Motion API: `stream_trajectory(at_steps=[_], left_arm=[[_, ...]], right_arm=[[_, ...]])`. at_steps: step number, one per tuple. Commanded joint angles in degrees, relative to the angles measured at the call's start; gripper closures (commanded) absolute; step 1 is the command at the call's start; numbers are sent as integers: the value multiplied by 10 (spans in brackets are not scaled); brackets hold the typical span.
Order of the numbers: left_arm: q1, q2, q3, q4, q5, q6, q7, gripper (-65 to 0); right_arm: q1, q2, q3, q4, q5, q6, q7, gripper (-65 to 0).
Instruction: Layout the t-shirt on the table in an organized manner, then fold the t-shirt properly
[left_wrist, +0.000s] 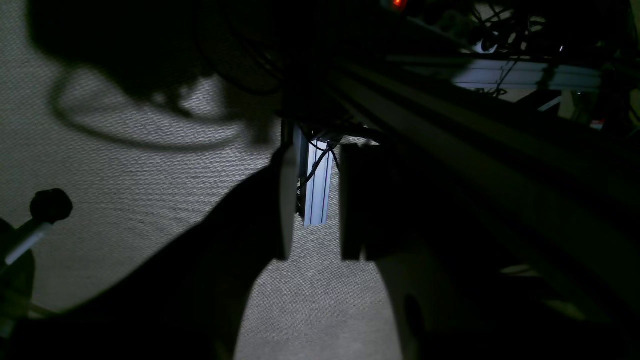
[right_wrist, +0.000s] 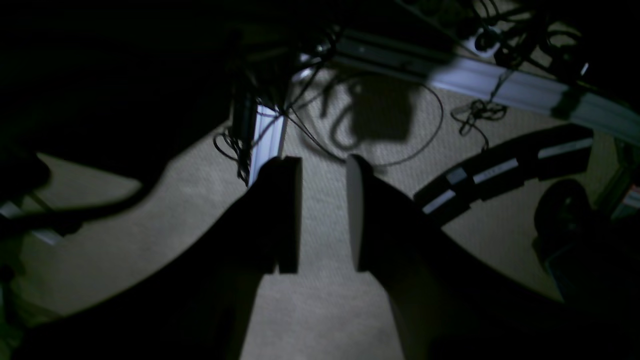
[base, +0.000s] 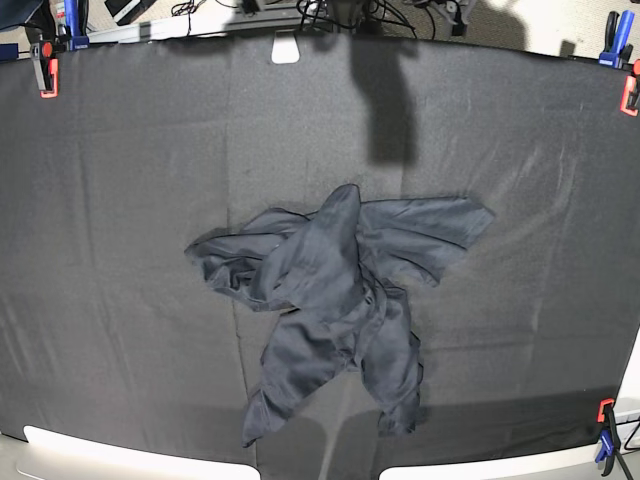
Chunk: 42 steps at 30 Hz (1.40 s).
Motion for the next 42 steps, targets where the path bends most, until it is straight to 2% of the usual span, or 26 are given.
stream_trajectory(at_steps=[1, 3, 6, 8, 12, 16, 17, 20, 22, 26, 29, 34, 37, 42], left_arm=[[2, 0, -1, 2, -1, -2, -3, -127], [2, 0, -1, 2, -1, -2, -3, -126], [3, 0, -1, 2, -1, -2, -3, -125], [6, 0, -1, 3, -1, -2, -6, -121], [22, 0, -1, 16, -1, -3, -32, -2], [41, 0, -1, 40, -1, -2, -36, -4], [45, 0, -1, 46, -1, -2, -36, -49], [52, 0, -1, 60, -1, -2, -38, -217], [53, 0, -1, 63, -1, -2, -40, -254], [57, 0, -1, 64, -7, -2, -43, -254], [70, 0, -1, 79, -34, -2, -46, -254], [115, 0, -1, 151, -61, -3, -46, -249], [139, 0, -1, 198, -61, -2, -46, -245], [164, 0, -1, 242, -61, -2, -46, -245]], right_arm=[[-4, 0, 1, 2, 4, 4, 7, -149], [-4, 0, 1, 2, 6, 4, 7, -110], [-4, 0, 1, 2, 6, 3, 7, 0], [-4, 0, 1, 2, 6, 3, 7, 0], [-4, 0, 1, 2, 6, 3, 9, 0], [-4, 0, 1, 2, 5, 4, 10, 0], [-4, 0, 1, 2, 5, 4, 10, -21], [-4, 0, 1, 2, 6, 4, 14, -210], [-5, 0, 1, 2, 6, 4, 28, -290], [-5, 0, 1, 2, 6, 3, 33, -297], [-7, 0, 1, 2, 6, -4, 33, -297], [-24, 2, 2, 4, 48, -80, 53, -297], [-32, 7, 2, 9, 65, -93, 72, -296], [-61, 9, 2, 59, 66, -119, 72, -296]])
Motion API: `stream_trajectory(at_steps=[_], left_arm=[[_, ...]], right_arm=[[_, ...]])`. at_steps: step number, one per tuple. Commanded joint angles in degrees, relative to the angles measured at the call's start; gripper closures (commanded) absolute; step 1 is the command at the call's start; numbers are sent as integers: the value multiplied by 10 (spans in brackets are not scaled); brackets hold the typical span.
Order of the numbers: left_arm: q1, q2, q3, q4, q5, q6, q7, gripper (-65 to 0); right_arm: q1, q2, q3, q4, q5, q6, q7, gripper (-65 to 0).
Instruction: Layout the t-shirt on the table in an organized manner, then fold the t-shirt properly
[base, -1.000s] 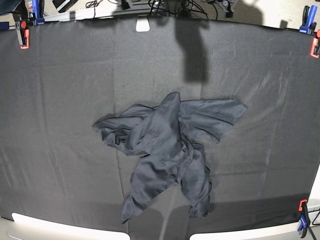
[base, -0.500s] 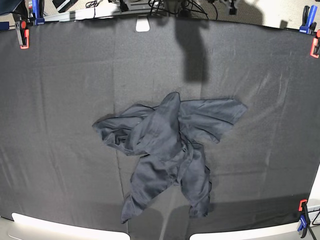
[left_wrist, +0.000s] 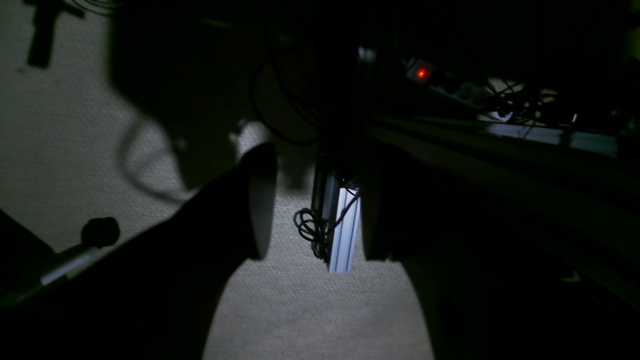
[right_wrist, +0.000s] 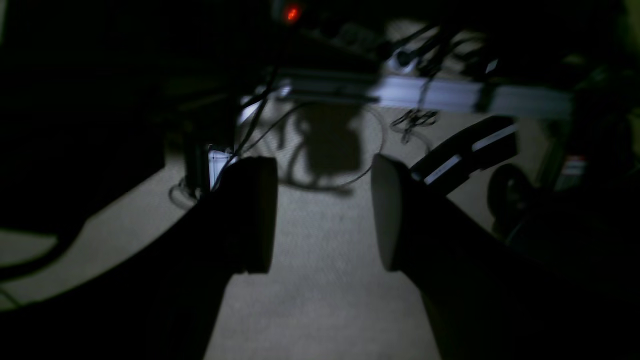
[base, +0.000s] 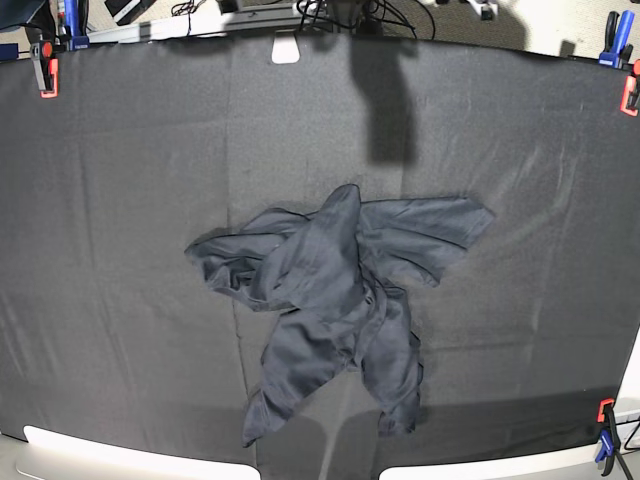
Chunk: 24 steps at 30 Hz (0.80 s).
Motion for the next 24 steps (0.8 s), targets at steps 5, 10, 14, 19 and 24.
stream_trajectory(at_steps=[5, 10, 14, 19, 24], left_arm=[[21, -2, -1, 15, -2, -2, -5, -245], [33, -2, -1, 31, -6, -2, -5, -245], [59, -3, -1, 71, -21, -2, -5, -245], [105, -3, -1, 142, -50, -4, -5, -245], [147, -5, -1, 212, -51, -4, -4, -245]], right_arm=[[-50, 5, 1, 78, 2, -1, 8, -295], [-93, 20, 1, 146, 27, 1, 8, -295], [-130, 45, 1, 196, 47, 1, 7, -295], [-180, 80, 1, 256, 47, 1, -1, -295], [-239, 115, 1, 334, 64, 0, -1, -295]])
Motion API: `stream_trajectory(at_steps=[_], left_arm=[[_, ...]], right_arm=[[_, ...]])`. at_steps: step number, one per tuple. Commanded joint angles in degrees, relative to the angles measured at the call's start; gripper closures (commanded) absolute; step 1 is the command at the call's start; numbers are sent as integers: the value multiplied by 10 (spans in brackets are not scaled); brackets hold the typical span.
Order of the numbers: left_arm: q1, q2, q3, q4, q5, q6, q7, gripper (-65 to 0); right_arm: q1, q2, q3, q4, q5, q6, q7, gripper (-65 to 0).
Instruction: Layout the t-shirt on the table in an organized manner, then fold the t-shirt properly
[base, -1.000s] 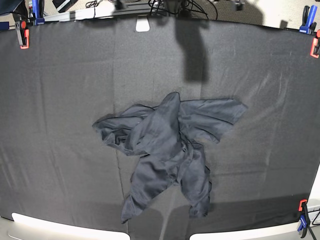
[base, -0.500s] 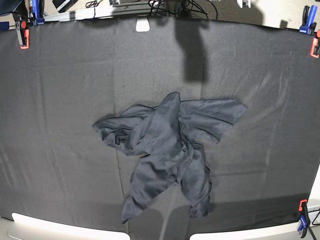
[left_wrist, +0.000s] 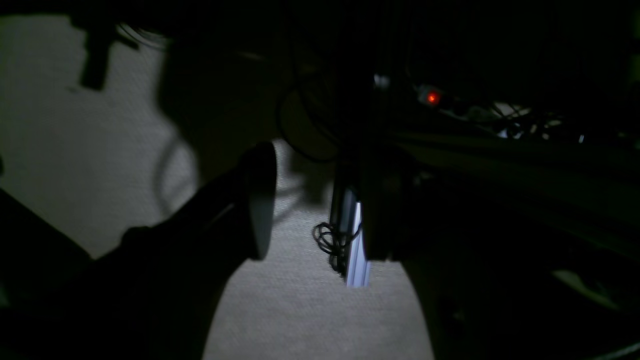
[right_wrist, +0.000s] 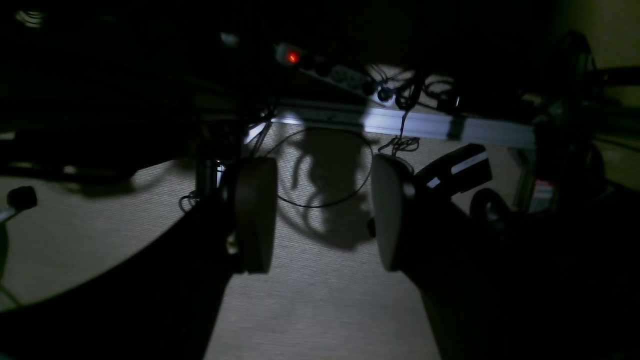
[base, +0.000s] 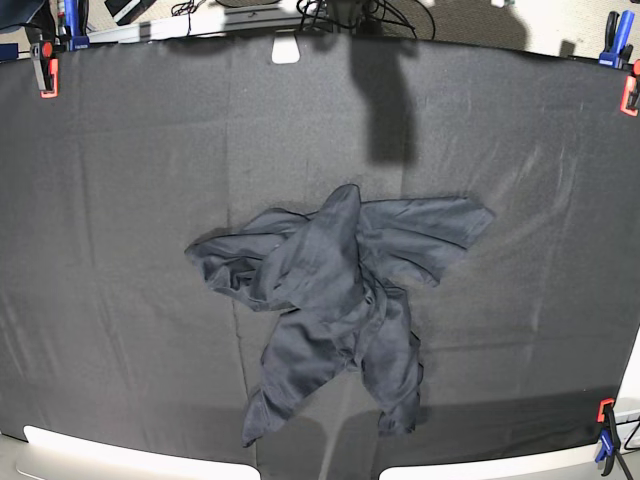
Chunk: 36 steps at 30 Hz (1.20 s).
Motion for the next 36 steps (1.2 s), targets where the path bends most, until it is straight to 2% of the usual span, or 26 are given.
stream_trajectory(at_steps=[1, 6, 12, 19, 25, 27, 32, 36], left_arm=[[16, -4, -1, 19, -4, -3, -7, -245], [49, -21, -1, 83, -63, -3, 2, -245], [79, -50, -1, 172, -64, -3, 24, -245], [92, -82, -3, 281, -63, -3, 55, -245], [92, -122, -3, 377, -63, -3, 71, -245], [89, -136, -3, 409, -63, -3, 79, -245], [43, -162, -3, 466, -63, -3, 175, -245], [-3, -170, -3, 475, -63, -3, 189, -245]], right_arm=[[-23, 12, 1, 22, 11, 0, 11, -295], [-84, 49, 1, 120, 38, 0, 11, -295], [-144, 79, 7, 251, 38, 0, 8, -295], [-156, 80, 51, 385, 38, 0, -42, -295], [-153, 80, 107, 477, 38, 0, -48, -295], [-145, 80, 124, 503, 38, 0, -71, -295], [-95, 80, 141, 549, 38, -4, -158, -295], [-38, 67, 140, 559, 54, -3, -185, -295]])
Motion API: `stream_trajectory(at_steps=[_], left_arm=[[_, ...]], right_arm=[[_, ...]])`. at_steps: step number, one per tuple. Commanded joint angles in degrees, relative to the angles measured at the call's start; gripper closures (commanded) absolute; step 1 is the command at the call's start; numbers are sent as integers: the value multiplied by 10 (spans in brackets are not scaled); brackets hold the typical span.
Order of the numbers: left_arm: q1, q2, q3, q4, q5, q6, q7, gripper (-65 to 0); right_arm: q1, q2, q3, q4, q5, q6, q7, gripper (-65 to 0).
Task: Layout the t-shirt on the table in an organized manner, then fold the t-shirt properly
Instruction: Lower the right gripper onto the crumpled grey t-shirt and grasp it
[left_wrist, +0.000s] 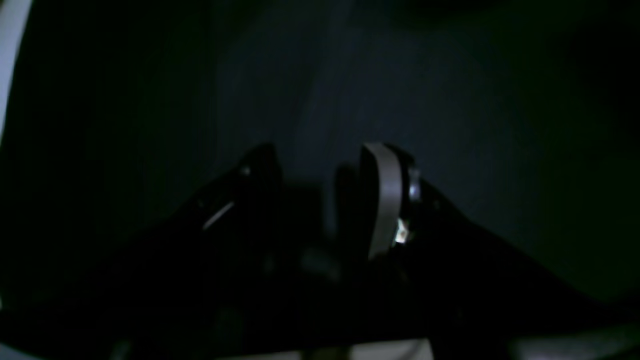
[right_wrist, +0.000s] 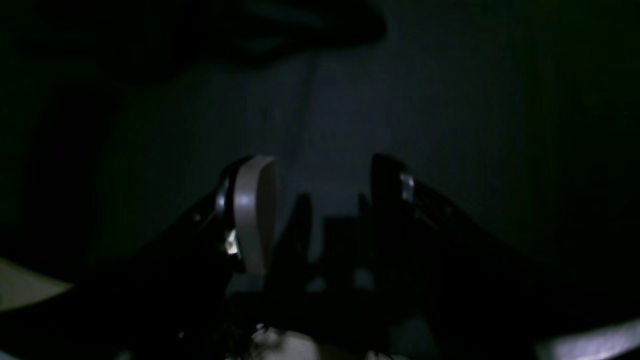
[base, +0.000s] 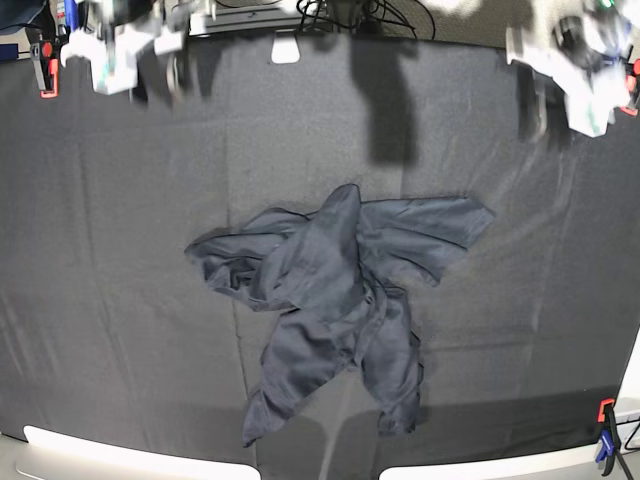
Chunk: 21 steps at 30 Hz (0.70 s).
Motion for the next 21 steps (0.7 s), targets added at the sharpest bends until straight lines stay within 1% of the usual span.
stream_trajectory(at_steps=[1, 4, 6, 8, 10, 11, 13, 16, 17, 19, 21], left_arm=[[-15, -10, -3, 14, -9, 1, -33, -245], [-39, -13, -3, 14, -9, 1, -32, -245], [-52, -16, -3, 14, -10, 1, -32, -245], [-65, -17, -3, 14, -10, 1, -32, -239], [-80, -21, -3, 14, -15, 1, -33, -182], [-88, -22, -3, 14, -16, 1, -33, -150], [-103, -22, -3, 14, -16, 1, -32, -126], [-122, -22, -3, 14, -16, 1, -29, -128], [-127, -22, -3, 14, -16, 1, -25, -138], [-138, -22, -3, 14, -16, 1, -12, -183], [-151, -22, -3, 11, -16, 1, 1, -228]], right_arm=[[12, -4, 3, 10, 5, -1, 5, -295], [61, -25, 3, 10, 14, 10, -31, -295], [93, -37, 3, 10, 16, 29, -52, -295], [124, -42, 2, 10, 37, 48, -67, -295], [152, -49, 2, 10, 52, 66, -78, -295], [165, -55, 2, 10, 52, 68, -80, -295], [188, -68, 2, 10, 52, 68, -84, -295], [219, -81, -2, 10, 52, 68, -99, -295], [228, -83, -6, 10, 51, 70, -107, -295], [243, -89, -17, 8, 47, 73, -117, -295], [256, -97, -33, 0, 23, 84, -116, -295]])
